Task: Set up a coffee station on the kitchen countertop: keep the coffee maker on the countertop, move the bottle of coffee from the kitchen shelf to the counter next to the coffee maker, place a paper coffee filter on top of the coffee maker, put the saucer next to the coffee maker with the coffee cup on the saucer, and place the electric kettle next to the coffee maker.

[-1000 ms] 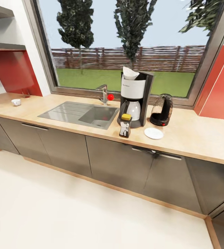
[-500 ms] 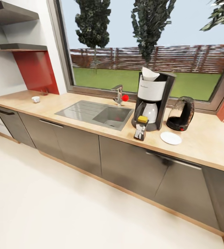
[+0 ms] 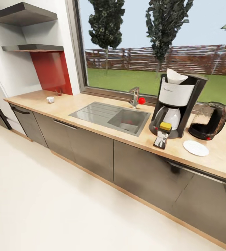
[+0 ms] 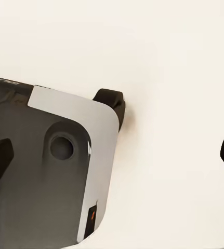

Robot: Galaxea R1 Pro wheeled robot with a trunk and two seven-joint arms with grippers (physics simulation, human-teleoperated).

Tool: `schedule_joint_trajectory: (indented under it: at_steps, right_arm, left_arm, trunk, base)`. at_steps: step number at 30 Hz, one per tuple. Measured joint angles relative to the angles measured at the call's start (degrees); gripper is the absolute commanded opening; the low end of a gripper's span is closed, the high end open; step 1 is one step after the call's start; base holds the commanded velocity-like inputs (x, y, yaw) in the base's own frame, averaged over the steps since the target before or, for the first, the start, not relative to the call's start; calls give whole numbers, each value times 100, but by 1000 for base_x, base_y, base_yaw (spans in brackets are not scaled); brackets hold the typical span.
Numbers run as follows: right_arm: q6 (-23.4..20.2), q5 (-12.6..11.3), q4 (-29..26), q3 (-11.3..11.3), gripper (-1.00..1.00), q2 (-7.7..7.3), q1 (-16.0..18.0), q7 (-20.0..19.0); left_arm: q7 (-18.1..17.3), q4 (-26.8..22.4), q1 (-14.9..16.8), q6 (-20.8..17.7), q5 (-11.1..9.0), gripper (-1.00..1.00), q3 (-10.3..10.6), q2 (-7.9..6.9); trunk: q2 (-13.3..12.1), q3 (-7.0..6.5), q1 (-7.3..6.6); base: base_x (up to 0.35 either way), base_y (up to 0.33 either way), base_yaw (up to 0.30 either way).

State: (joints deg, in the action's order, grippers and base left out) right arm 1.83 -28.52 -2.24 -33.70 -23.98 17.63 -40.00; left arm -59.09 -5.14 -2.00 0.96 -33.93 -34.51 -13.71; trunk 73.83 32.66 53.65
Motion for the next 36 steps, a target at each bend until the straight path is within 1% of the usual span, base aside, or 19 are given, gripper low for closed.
schedule_joint_trajectory:
  at_steps: [8,14,36]
  right_arm:
    - [0,0,-2,0,100,1,1,-1]
    - [7,-1,1,-1,100,1,1,-4]
    - [16,7,2,-8,100,18,-8,-2]
  left_arm:
    - [4,3,0,0,-1,100,2,0]
    - [4,1,0,0,-1,100,2,0]
    - [4,2,0,0,-2,100,2,0]
  trunk:
    - [0,0,2]
    - [0,-35,3]
    - [0,-227,3]
  base:
    - [110,92,193]
    - [7,6,19]
    - [0,0,1]
